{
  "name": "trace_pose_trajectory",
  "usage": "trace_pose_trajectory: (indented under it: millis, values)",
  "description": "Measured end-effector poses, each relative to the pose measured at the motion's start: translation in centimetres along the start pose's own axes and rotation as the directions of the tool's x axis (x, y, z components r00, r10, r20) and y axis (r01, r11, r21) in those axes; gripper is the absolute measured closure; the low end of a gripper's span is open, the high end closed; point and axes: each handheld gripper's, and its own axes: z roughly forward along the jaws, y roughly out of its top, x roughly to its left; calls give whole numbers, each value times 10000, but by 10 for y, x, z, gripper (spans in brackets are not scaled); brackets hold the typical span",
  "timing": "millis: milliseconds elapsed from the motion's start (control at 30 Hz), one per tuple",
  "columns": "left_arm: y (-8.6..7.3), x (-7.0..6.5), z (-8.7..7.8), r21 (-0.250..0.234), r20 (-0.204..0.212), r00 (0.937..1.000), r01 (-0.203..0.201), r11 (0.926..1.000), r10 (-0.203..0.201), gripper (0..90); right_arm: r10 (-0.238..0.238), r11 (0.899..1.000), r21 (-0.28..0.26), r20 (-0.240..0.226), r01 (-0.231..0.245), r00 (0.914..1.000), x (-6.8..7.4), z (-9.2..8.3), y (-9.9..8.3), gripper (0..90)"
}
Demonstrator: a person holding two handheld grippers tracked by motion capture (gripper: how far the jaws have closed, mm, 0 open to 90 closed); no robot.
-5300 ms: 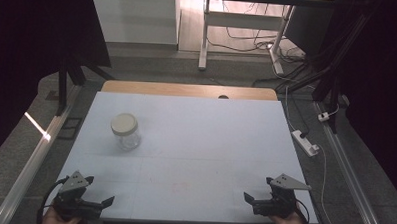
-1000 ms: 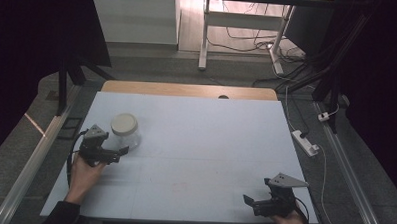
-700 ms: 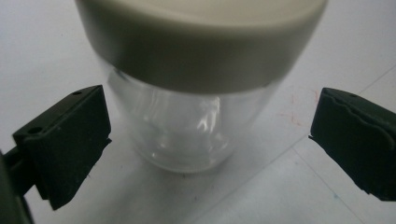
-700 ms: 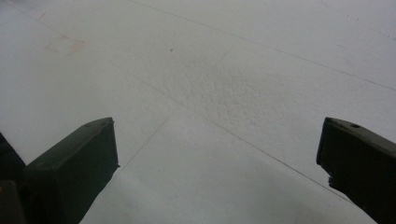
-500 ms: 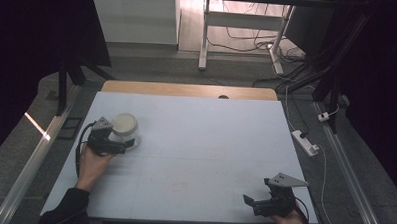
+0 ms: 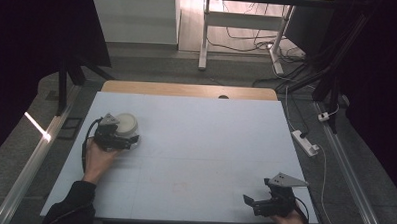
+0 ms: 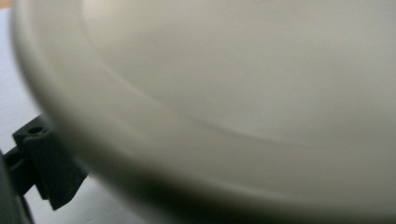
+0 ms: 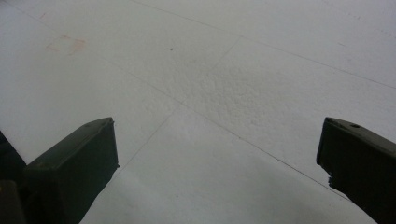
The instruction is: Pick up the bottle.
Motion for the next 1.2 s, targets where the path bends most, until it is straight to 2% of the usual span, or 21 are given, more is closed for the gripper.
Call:
trace_pose_trajectory:
  millis: [167, 433, 733, 900, 1200]
  values:
    - [1, -3, -3, 57, -283, 9991, -313, 9995, 314, 48, -24, 10000, 29, 14, 24, 10000, 0, 0, 0, 0]
    - [2, -4, -3, 130, -300, 9988, -377, 9992, 381, 71, -44, 10000, 41, 27, 43, 10000, 0, 0, 0, 0]
    - [2, -5, -4, 129, -362, 9990, -274, 9995, 278, 73, -97, 9999, 33, 22, 97, 10000, 0, 0, 0, 0]
    - [3, -5, -6, 63, -269, 9994, -199, 9998, 201, 73, -134, 9999, 19, 9, 134, 9999, 1, 0, 0, 0]
    - [12, -19, -15, -301, 132, 9978, -649, 9974, 654, 74, -141, 9999, 21, 4, 141, 9999, 1, 0, 0, 0]
